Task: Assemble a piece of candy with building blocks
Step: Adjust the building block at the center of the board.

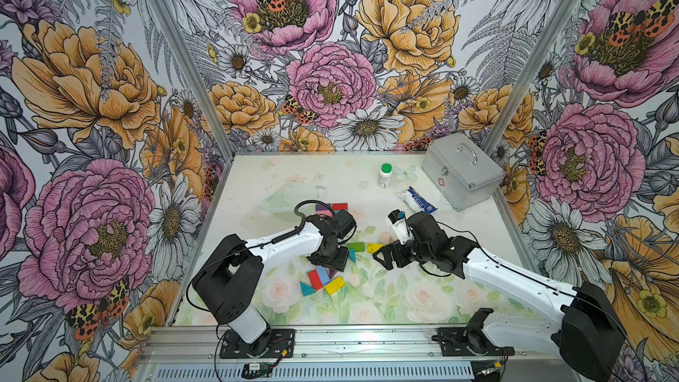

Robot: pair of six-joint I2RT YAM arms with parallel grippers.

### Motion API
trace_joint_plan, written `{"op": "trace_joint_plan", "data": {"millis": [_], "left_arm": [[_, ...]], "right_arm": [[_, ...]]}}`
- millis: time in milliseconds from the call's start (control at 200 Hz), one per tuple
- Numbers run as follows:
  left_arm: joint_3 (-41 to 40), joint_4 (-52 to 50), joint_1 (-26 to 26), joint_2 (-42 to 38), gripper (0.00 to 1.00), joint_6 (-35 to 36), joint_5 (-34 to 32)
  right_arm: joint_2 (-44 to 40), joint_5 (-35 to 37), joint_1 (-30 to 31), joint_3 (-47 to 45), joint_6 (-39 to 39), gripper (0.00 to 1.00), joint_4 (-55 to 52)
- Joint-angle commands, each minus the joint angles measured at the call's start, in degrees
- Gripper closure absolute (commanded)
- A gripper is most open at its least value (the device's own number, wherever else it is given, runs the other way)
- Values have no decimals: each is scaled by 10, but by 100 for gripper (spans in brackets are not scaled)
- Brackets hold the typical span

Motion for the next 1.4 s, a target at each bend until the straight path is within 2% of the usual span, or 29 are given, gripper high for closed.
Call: {"op": "trace_joint_plan", "data": {"millis": [0,85,380,560,736,1101,1326,1396], "left_arm": [[22,1,-3,19,39,34,-5],[29,0,-3,32,45,40,-5],[33,0,-4,50,50,43,-2],[34,0,-5,59,60,45,-3],[34,-3,-4,61,62,43,-9],[45,-7,15,53,76,46,-16],[62,-13,34,51,78,53,-16],[66,-24,34,50,67,52,-14]], "right_arm": [[9,13,-6,21,-13,2,-6],[10,14,-10,21,-15,2,-6],[5,6,-29,17,-26,3,-6],[1,2,-38,18,-32,3,-6],[-15,6,-46,14,-41,3,-11],[-30,8,-65,18,-50,3,-21],[-36,5,-74,10,-56,3,-22],[-35,-1,-77,9,-58,3,-23]]}}
